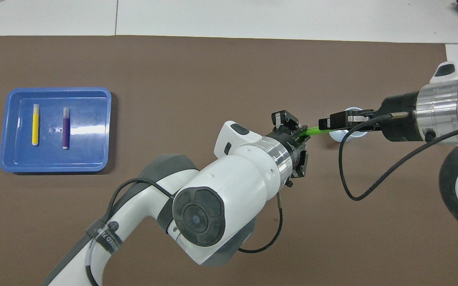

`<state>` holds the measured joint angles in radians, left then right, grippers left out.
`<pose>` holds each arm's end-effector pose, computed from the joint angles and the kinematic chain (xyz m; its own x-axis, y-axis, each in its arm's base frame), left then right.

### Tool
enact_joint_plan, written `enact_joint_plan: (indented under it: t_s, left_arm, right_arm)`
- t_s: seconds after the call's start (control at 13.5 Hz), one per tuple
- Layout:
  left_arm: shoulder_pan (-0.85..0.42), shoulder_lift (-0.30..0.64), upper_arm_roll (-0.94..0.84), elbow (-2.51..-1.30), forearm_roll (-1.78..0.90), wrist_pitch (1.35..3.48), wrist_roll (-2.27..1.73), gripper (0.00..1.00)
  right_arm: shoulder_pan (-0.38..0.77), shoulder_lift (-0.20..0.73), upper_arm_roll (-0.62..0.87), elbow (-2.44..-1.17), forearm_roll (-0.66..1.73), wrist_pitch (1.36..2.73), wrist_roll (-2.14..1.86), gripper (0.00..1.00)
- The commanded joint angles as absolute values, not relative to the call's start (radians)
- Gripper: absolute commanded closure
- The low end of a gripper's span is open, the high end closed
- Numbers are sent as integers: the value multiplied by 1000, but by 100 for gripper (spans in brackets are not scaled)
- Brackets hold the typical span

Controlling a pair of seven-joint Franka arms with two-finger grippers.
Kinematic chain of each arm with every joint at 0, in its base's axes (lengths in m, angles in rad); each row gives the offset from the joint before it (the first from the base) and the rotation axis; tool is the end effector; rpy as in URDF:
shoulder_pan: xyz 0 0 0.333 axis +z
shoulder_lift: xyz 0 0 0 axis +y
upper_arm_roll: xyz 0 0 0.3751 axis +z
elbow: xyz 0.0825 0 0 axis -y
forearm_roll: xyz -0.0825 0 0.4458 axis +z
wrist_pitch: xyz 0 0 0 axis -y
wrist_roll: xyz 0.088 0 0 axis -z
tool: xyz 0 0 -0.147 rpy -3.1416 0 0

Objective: Transfer and insert pens with both arms
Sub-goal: 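Close the right gripper on the green pen's far end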

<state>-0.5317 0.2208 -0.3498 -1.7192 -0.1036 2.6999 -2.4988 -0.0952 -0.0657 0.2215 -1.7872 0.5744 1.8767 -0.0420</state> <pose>0.5090 -0.5785 0.5602 -0.0176 0.7591 -0.6507 0.9273 0.2558 0.2733 0.6105 0.1435 0.6118 0.9916 -0.0019 0.1295 0.0662 -0.8517 -0.5199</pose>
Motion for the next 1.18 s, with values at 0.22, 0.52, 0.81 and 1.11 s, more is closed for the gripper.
enact_joint_plan:
  t_s: [0.22,0.52,0.81,1.11]
  left_arm:
    - [-546,212,-334,-1736,-106,2752,-2516,100]
    - [-546,213,-334,-1736,-104,2752,-2511,100]
    - [-535,213,-334,-1733,-104,2747,-2500,78]
    - [-526,201,-322,-1729,-104,2732,-2500,63]
  right_arm:
    - [-97,-69,225,-1798,566,1881,-63,88]
    - [-98,-69,225,-1796,566,1879,-64,100]
    - [-104,-67,224,-1792,566,1879,-63,100]
    - [-109,-61,224,-1784,516,1881,-63,100]
